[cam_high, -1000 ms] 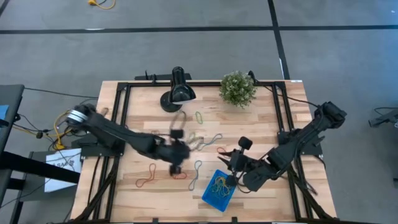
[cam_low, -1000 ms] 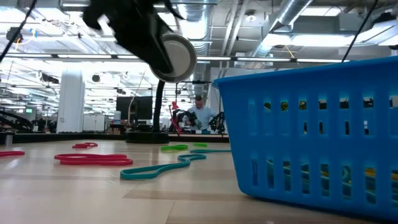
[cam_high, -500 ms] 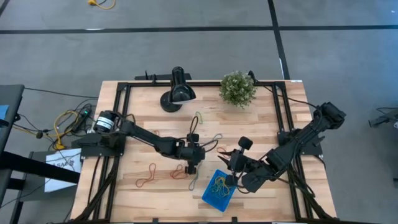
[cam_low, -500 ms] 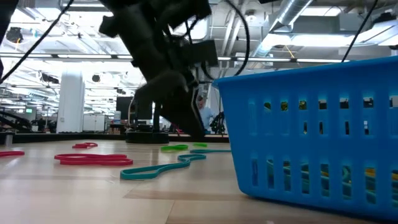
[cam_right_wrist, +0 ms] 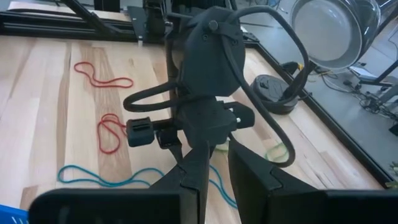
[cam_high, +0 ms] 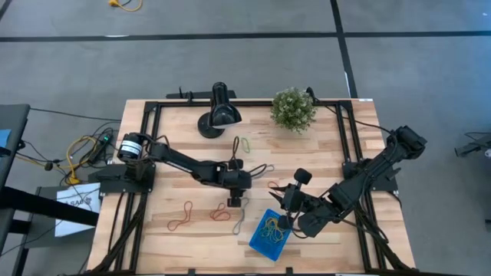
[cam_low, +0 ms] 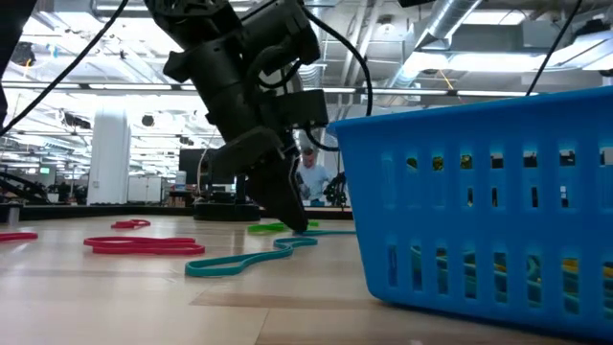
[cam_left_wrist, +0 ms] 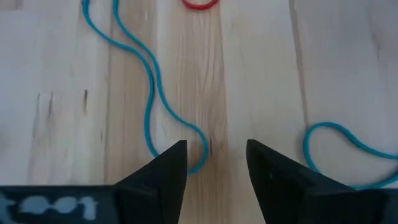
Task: Pick and place items into bin
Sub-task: Put the blue rubber band into the blue bin
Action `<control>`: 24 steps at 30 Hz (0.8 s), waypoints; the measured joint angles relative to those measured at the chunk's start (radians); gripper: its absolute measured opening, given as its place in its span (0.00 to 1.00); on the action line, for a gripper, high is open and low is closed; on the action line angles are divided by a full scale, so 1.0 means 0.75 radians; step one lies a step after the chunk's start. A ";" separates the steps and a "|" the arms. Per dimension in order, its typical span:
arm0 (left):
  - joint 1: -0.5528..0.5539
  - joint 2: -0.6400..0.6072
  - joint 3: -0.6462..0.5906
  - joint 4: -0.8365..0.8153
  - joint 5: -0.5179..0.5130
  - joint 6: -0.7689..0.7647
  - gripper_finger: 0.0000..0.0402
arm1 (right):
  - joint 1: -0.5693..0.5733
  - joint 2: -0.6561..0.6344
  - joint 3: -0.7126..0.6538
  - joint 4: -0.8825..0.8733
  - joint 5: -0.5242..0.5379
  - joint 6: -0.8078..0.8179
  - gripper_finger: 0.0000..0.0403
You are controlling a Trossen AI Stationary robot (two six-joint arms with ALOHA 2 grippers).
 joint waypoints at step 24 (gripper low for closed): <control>0.145 0.111 -0.059 0.217 0.289 -0.075 0.15 | -0.002 0.000 0.000 0.000 -0.004 0.001 0.13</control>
